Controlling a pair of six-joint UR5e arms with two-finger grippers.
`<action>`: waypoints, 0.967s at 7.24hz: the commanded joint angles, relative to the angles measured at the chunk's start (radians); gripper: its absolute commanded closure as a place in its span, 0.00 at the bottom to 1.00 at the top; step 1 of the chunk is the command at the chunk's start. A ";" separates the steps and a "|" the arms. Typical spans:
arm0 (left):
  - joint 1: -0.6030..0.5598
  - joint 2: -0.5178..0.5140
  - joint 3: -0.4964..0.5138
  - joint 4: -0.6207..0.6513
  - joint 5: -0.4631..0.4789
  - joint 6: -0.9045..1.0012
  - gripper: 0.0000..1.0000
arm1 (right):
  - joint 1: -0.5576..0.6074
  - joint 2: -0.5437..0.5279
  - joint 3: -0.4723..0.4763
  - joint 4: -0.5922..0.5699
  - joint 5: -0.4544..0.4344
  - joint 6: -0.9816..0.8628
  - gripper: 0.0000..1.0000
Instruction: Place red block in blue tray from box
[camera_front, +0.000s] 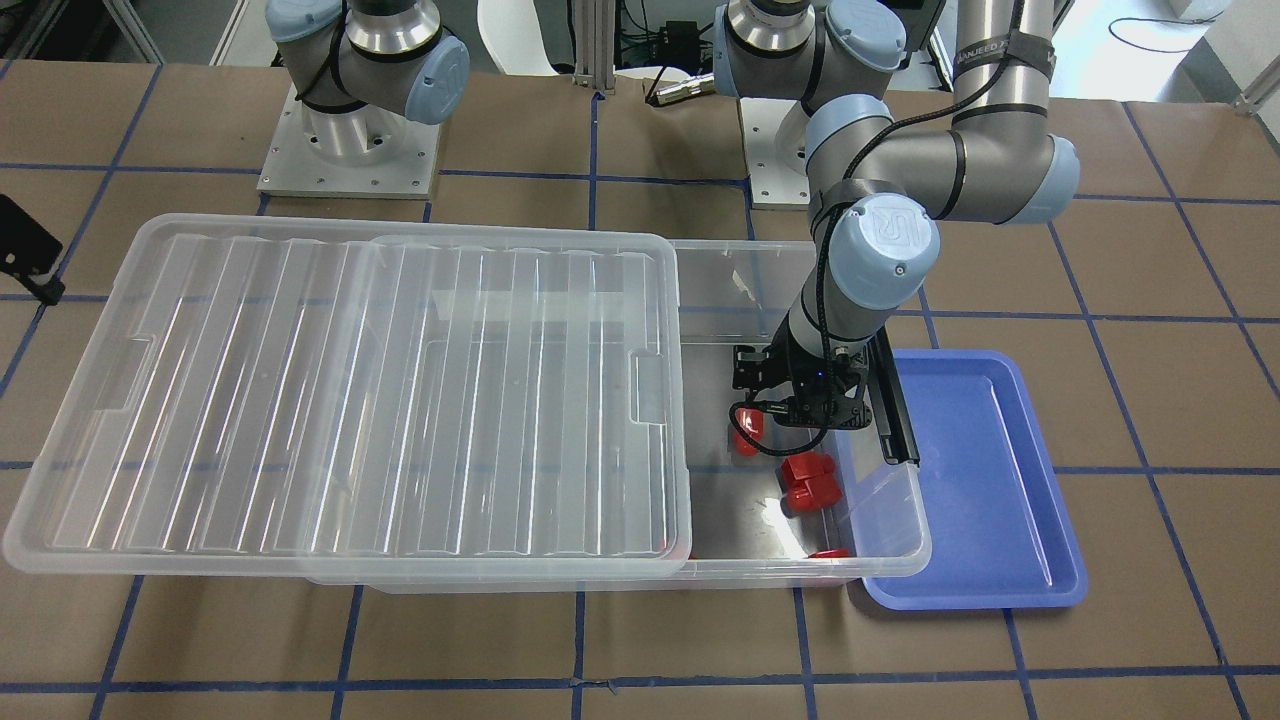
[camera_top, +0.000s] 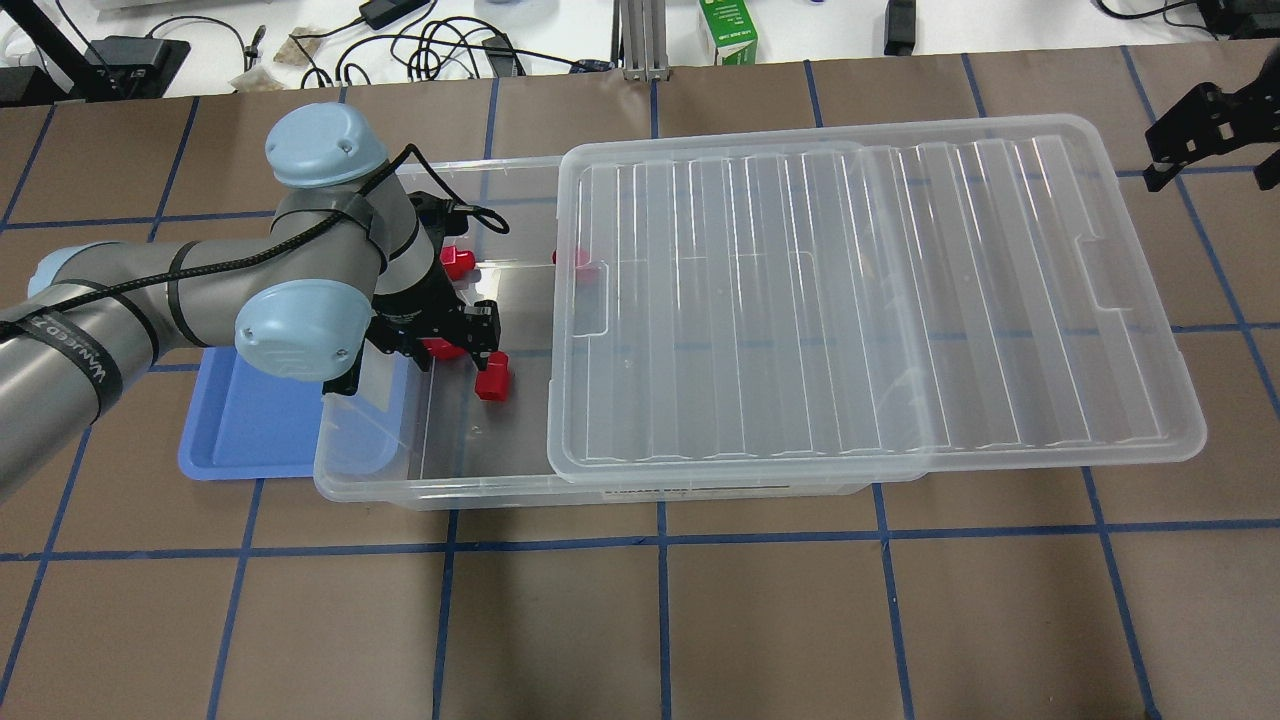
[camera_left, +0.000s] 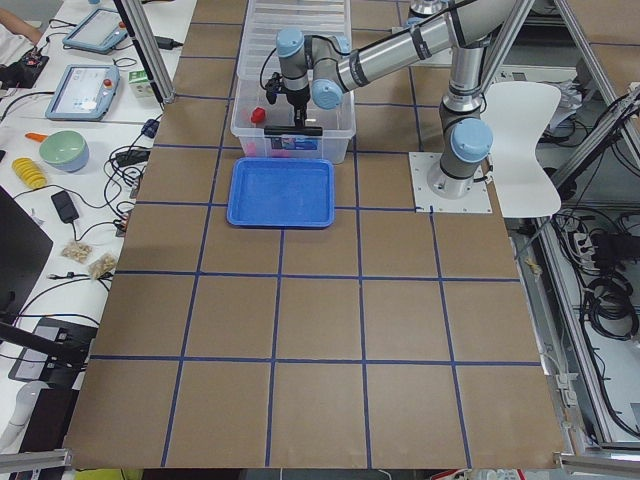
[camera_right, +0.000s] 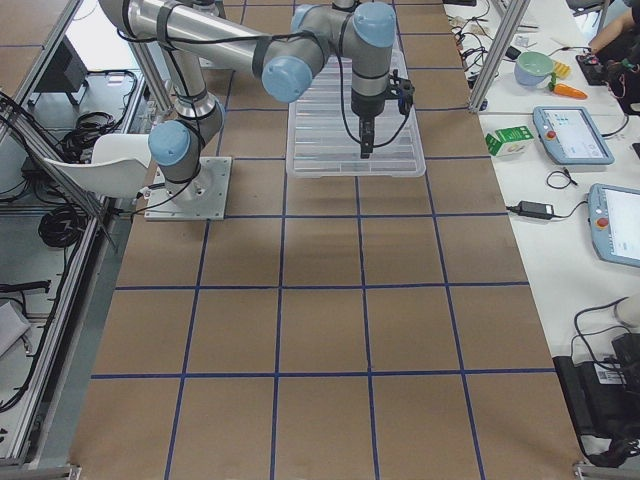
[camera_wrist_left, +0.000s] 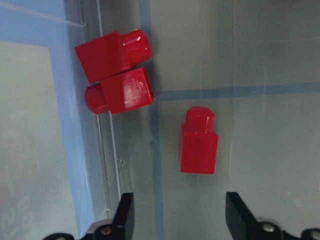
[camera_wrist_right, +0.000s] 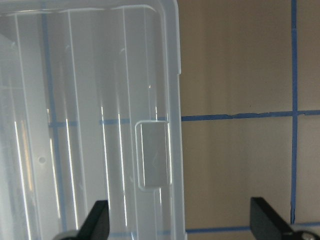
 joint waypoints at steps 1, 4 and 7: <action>-0.005 -0.038 0.000 0.040 -0.008 0.000 0.30 | 0.004 -0.082 -0.003 0.106 -0.005 0.015 0.00; -0.005 -0.078 -0.002 0.073 -0.020 0.000 0.30 | 0.143 -0.080 -0.009 0.097 -0.009 0.157 0.00; -0.007 -0.118 -0.002 0.090 -0.020 -0.001 0.30 | 0.335 -0.077 -0.011 0.091 -0.002 0.464 0.00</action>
